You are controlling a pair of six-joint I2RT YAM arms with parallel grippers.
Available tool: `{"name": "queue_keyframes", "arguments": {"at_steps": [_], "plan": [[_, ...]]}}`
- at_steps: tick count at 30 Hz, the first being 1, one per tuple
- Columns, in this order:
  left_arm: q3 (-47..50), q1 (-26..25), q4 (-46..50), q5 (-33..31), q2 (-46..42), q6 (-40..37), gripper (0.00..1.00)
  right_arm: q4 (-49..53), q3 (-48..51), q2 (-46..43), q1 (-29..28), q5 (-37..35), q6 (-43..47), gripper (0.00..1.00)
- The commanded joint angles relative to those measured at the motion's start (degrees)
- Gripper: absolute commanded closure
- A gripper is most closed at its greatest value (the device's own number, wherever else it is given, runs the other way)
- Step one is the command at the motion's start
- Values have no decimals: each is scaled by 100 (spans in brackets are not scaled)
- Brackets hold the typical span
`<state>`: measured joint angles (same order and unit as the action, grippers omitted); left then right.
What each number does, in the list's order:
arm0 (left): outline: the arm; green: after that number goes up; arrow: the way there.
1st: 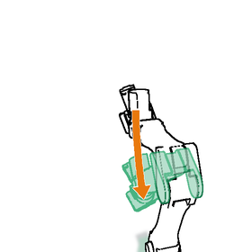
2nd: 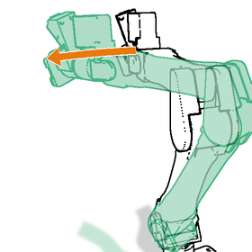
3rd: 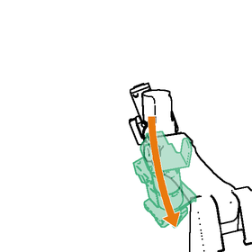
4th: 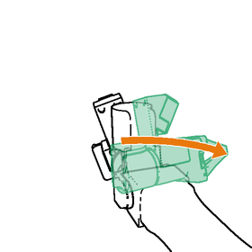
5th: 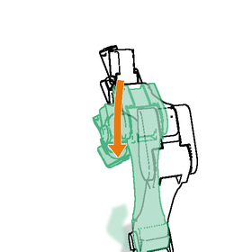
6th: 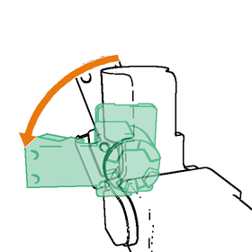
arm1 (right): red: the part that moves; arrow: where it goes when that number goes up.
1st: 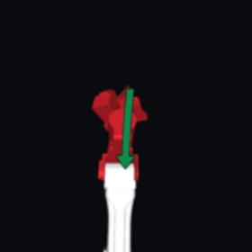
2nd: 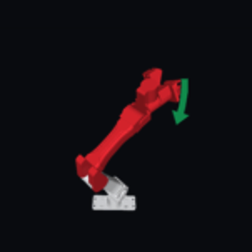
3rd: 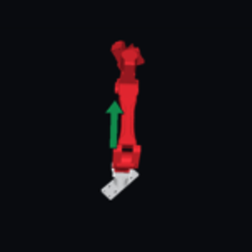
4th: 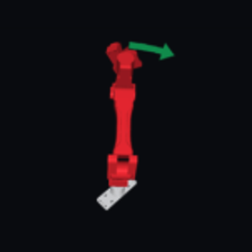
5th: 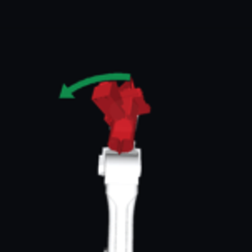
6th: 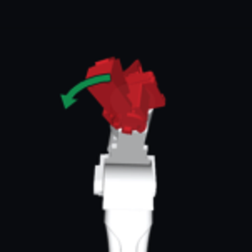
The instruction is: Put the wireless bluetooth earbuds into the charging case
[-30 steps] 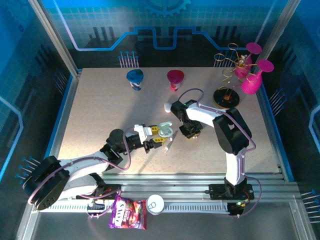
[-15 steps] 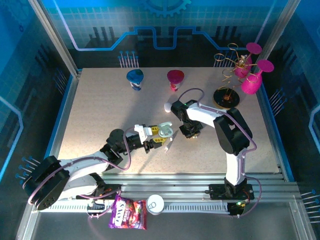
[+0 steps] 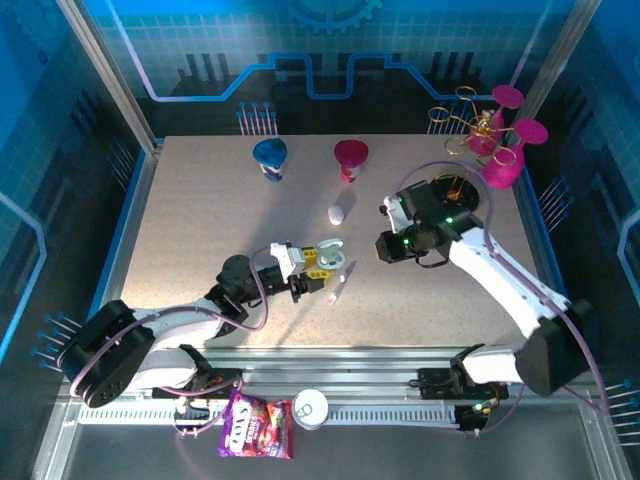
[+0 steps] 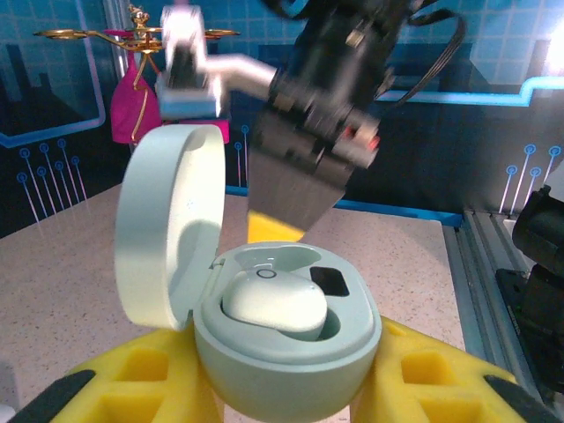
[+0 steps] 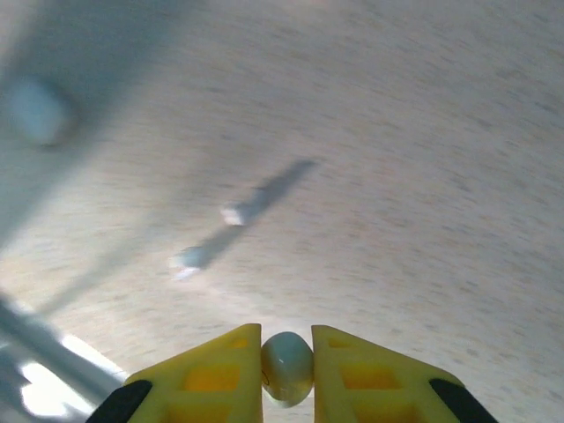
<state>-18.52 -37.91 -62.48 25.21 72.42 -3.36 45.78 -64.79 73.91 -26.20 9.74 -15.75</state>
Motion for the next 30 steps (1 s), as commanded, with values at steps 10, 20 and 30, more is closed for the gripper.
{"name": "queue_keyframes", "arguments": {"at_steps": [10,20,30], "plan": [[-296,57,-292,503,193,432,74,-2055,321,-1011,-321,3216,-562,84],[-390,65,-107,496,70,861,74,-2184,379,-795,-553,3084,-487,85],[-368,68,-379,558,19,1021,74,-1986,421,-702,-540,2841,-335,85]]}}
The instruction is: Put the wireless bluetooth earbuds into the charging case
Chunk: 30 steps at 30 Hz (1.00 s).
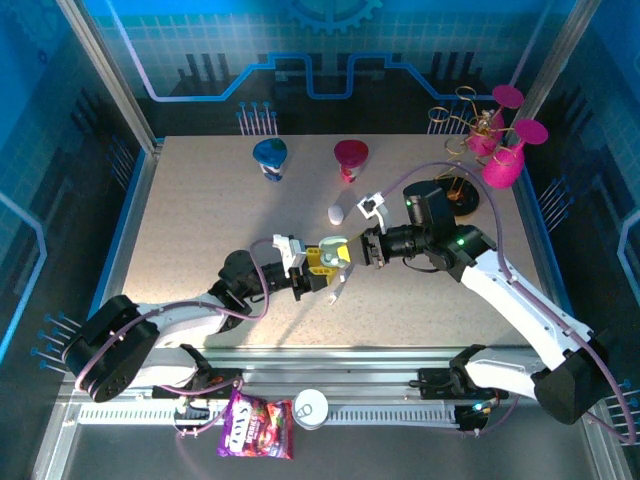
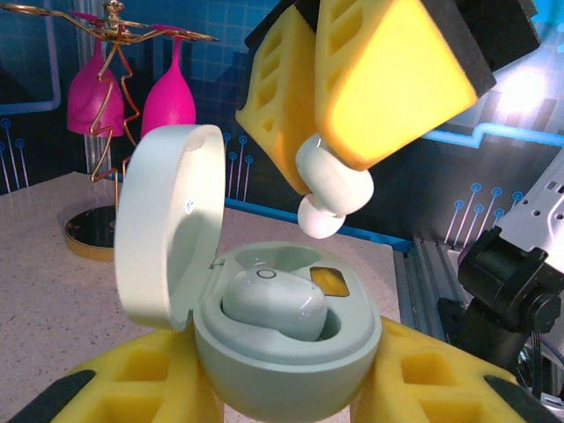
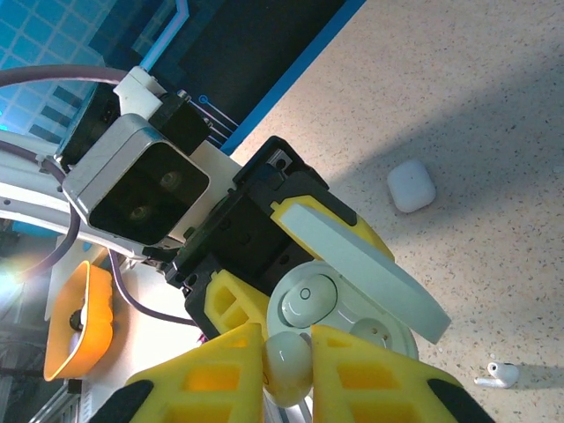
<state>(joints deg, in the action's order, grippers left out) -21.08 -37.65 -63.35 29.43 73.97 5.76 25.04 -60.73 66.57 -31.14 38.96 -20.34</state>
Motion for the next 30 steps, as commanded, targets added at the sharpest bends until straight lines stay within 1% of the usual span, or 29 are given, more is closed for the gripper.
{"name": "queue_keyframes", "arguments": {"at_steps": [1,9,17,18,20,26,30], "plan": [[-111,42,-315,151,-140,126,74,111,13,35,-45,-105,142,85],[-112,45,-414,81,-204,147,74,264,43,39,-24,-228,258,85],[-167,38,-520,19,-174,140,74,308,12,97,-14,-205,250,84],[-179,39,-541,39,-150,155,74,324,-7,109,-14,-224,237,82],[-177,43,-582,57,-107,181,75,335,-65,107,-13,-279,200,74],[-182,40,-661,59,-6,171,75,335,-237,-30,25,-378,-13,58],[-150,43,-679,54,37,112,75,261,-184,-256,100,-370,-53,49]]}}
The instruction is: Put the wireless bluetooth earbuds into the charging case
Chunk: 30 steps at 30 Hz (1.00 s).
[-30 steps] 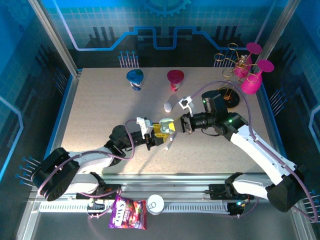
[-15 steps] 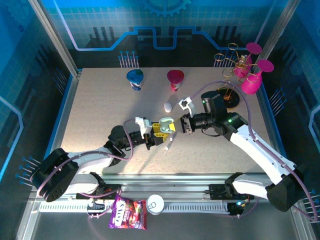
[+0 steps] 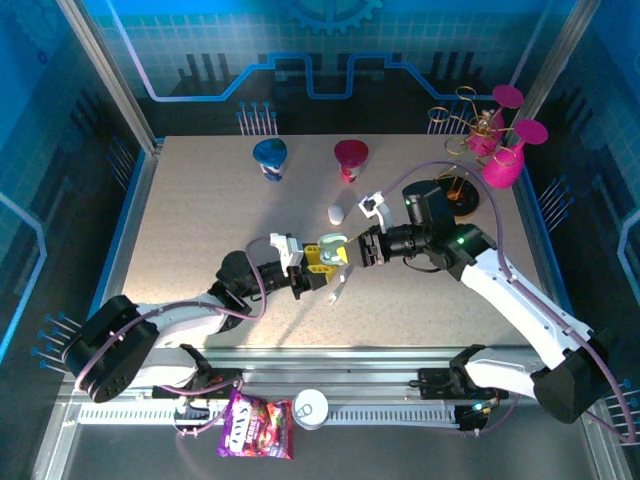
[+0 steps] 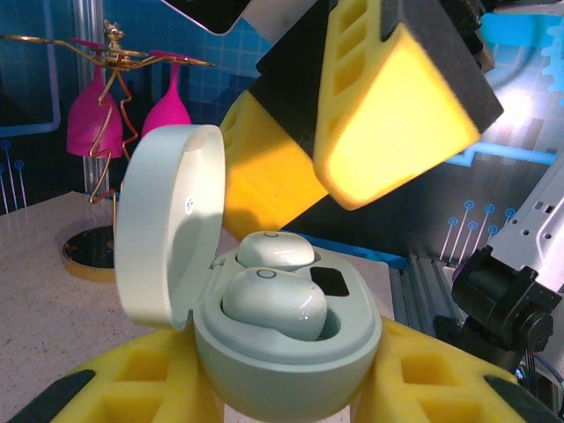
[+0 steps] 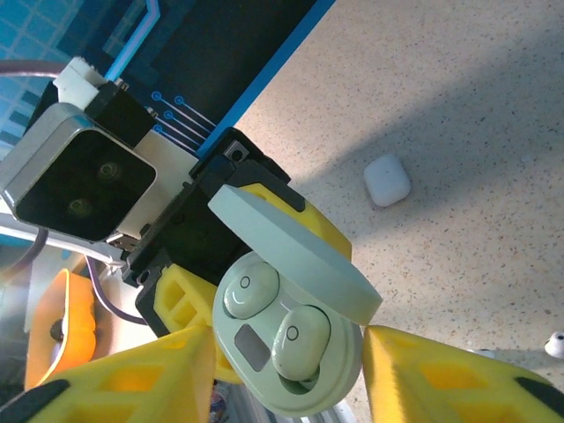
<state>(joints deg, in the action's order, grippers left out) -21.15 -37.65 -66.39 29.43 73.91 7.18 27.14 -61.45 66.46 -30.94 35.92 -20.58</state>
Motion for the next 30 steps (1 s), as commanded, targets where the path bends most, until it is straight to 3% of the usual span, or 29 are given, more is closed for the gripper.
{"name": "queue_keyframes", "arguments": {"at_steps": [1,11,20,30], "plan": [[-120,47,-390,82,51,-68,75,-14,-75,-325,128,-76,-59,47],[-58,40,-566,398,209,-525,75,-83,-427,-125,373,-522,-623,31],[18,39,-692,383,238,-511,75,358,-731,516,448,-406,-737,30],[-45,43,-695,83,266,-425,75,612,-141,-52,360,-41,-413,28]]}}
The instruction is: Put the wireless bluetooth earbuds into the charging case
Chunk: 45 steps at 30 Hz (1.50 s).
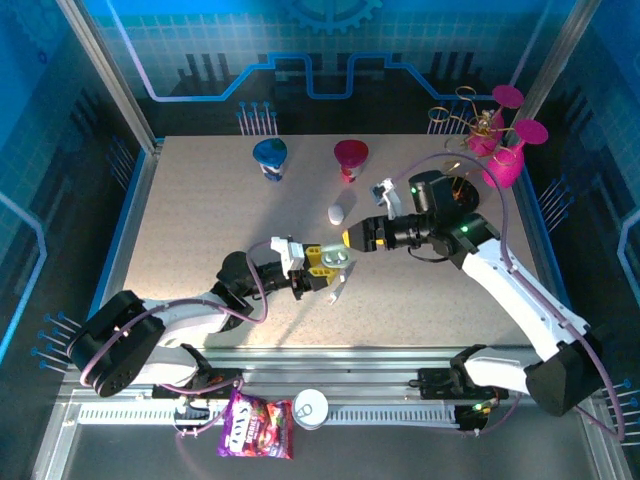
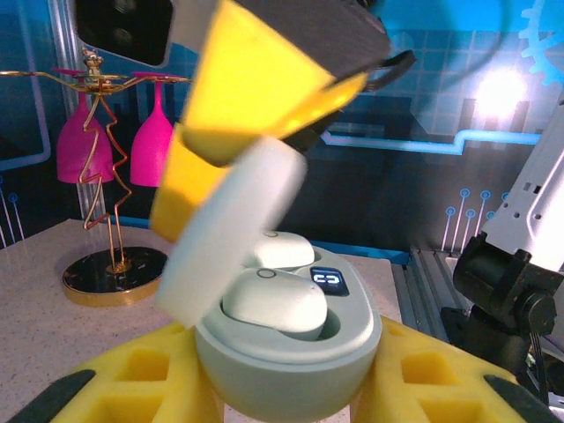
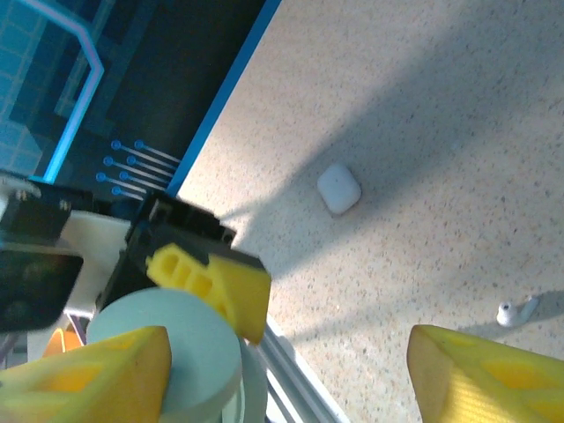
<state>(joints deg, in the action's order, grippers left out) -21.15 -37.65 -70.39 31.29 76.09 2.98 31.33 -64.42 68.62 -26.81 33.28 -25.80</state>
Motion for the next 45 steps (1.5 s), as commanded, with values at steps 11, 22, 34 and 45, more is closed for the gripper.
{"name": "queue_keyframes", "arguments": {"at_steps": [11,22,34,45], "plan": [[-130,39,-491,-93,156,57,76,-1965,1342,-635,132,1382,-2306,30],[-161,44,-719,-131,257,123,76,-4373,2558,-537,4,1655,-4254,59],[-171,39,-696,-102,227,133,74,-4896,2608,-307,1,1705,-4494,76],[-206,44,-704,-100,296,106,75,-5689,2698,13,-79,1763,-5008,69]]}}
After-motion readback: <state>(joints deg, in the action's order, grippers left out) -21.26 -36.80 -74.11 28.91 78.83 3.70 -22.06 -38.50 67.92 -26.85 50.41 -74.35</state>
